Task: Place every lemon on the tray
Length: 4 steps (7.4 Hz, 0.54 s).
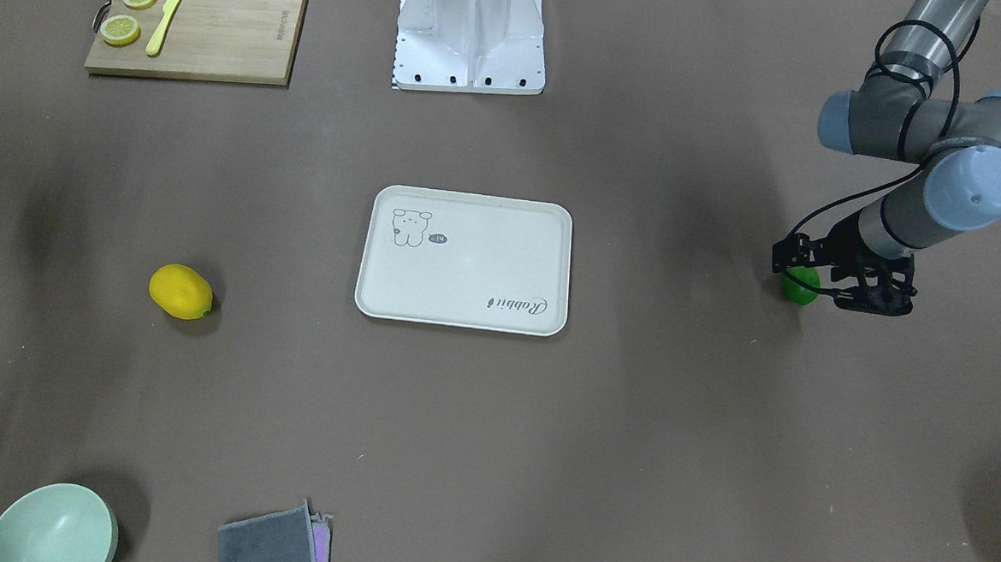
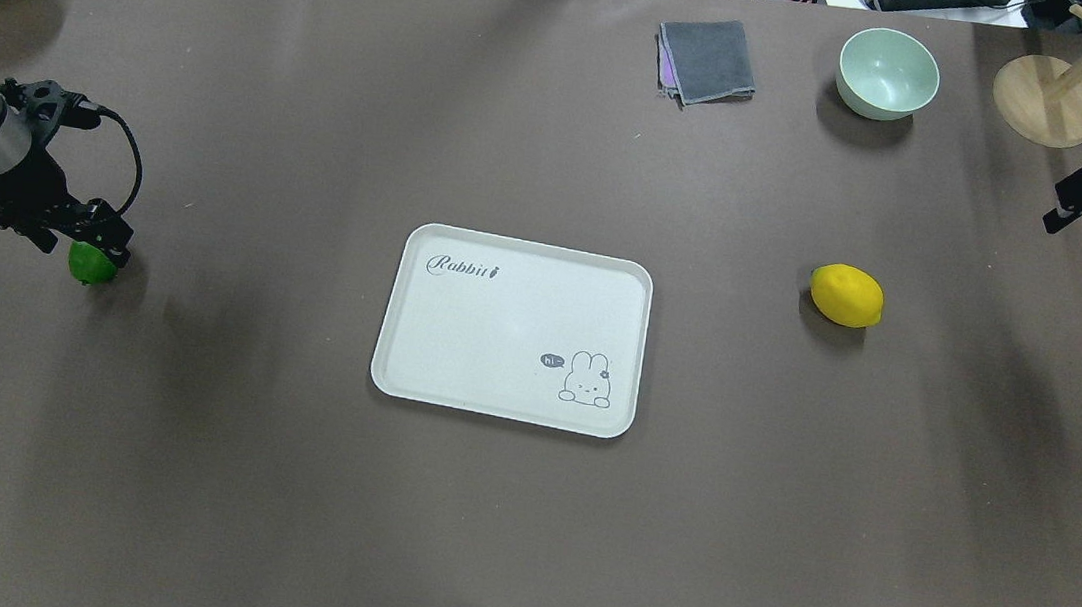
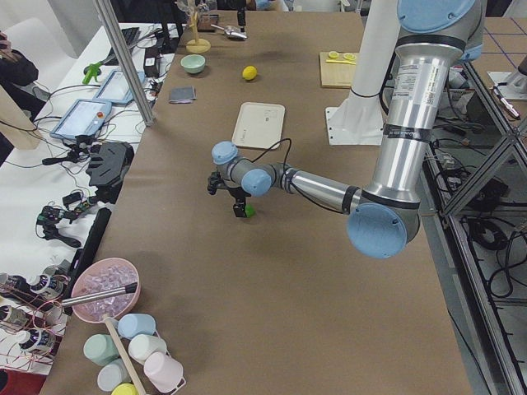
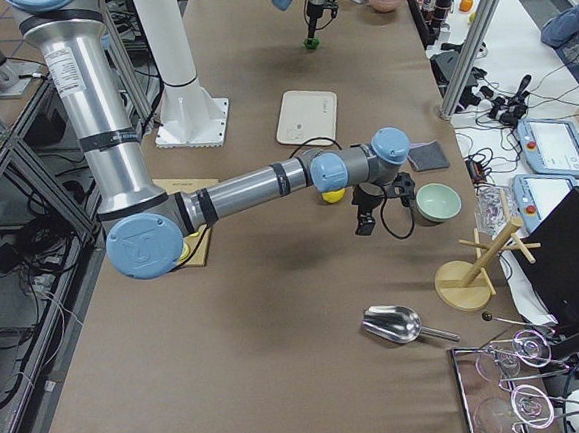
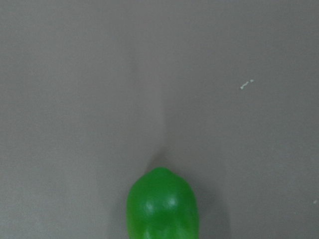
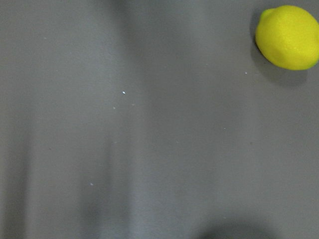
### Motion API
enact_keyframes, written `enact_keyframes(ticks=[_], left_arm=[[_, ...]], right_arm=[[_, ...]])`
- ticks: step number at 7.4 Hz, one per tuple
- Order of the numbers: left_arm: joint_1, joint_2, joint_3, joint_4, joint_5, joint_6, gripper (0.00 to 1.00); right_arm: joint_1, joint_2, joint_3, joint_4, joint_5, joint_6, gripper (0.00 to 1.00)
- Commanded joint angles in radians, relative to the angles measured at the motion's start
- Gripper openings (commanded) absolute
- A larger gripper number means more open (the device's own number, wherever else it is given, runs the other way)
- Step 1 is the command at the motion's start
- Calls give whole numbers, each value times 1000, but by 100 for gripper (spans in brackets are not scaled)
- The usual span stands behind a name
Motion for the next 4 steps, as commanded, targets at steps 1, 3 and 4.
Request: enact_keyframes(ticks=[1, 3, 4], left_arm=[[4, -18, 46, -7, -1, 3, 97], [8, -43, 80, -7, -2, 3, 92], [8, -53, 71, 3, -14, 2, 20]], right_arm=[[-89, 74, -8, 0, -45, 1, 99], [-172, 129, -24, 15, -59, 0, 99], [-203, 143, -60, 105, -69, 0, 99]])
